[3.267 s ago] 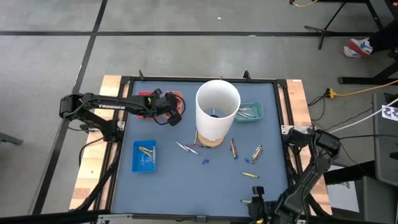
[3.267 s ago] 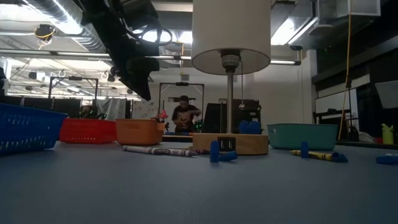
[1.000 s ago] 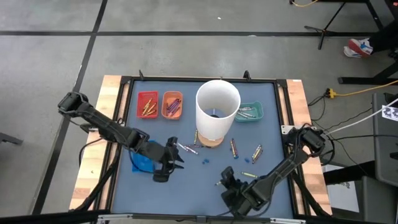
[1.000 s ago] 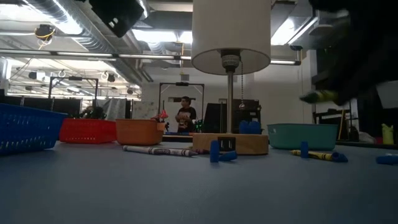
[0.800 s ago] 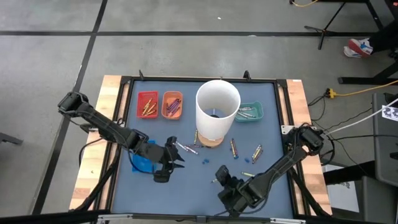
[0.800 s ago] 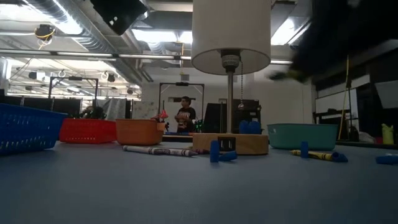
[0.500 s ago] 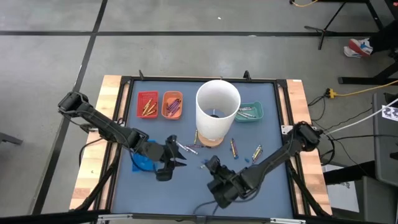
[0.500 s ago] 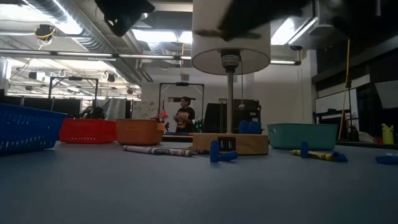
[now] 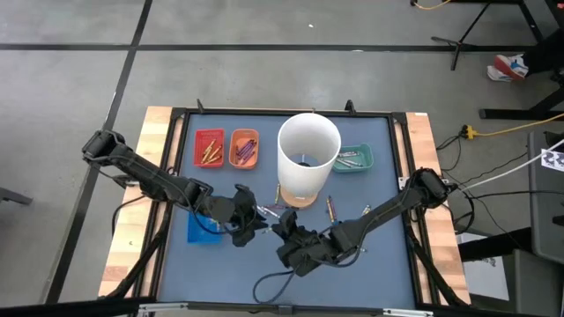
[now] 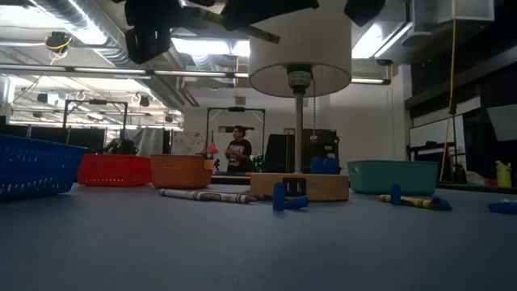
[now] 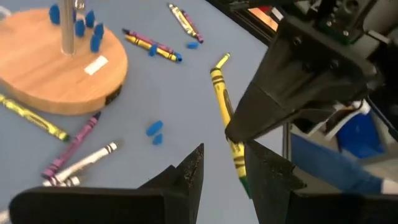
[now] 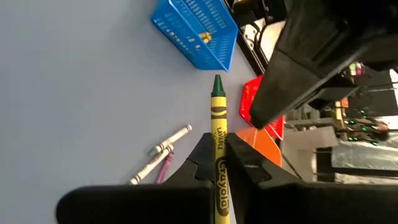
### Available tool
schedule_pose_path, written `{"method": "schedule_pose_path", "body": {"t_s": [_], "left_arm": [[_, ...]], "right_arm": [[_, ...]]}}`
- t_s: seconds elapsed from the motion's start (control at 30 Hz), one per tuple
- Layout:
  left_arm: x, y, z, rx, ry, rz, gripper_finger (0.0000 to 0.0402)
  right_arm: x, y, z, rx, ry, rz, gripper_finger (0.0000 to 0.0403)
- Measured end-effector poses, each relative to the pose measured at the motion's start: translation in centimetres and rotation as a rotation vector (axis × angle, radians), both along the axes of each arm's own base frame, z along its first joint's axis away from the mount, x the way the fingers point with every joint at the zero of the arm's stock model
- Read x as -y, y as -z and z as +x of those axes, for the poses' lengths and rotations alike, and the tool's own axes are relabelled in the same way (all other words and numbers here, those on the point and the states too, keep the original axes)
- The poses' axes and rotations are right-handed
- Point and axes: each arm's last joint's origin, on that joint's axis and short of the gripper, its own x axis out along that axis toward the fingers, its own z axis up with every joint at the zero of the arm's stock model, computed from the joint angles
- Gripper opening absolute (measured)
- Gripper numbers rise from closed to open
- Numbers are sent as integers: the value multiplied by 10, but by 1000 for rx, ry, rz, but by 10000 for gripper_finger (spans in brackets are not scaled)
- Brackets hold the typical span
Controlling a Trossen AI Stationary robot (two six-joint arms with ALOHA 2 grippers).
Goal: Sort crayons
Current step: Put the green crayon into the red bin
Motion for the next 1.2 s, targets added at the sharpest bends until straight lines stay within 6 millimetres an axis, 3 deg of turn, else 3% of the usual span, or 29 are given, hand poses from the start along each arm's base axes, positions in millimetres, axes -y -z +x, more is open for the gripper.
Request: {"method": "schedule_pose_path", "body": {"t_s": [1.0, 1.2], "left_arm": [[0, 0, 0, -27, 61, -83, 100], [0, 1, 0, -27, 60, -83, 77]], "right_arm": [[12, -6, 11, 69, 39, 32, 14], [12, -6, 11, 69, 38, 32, 14]]}}
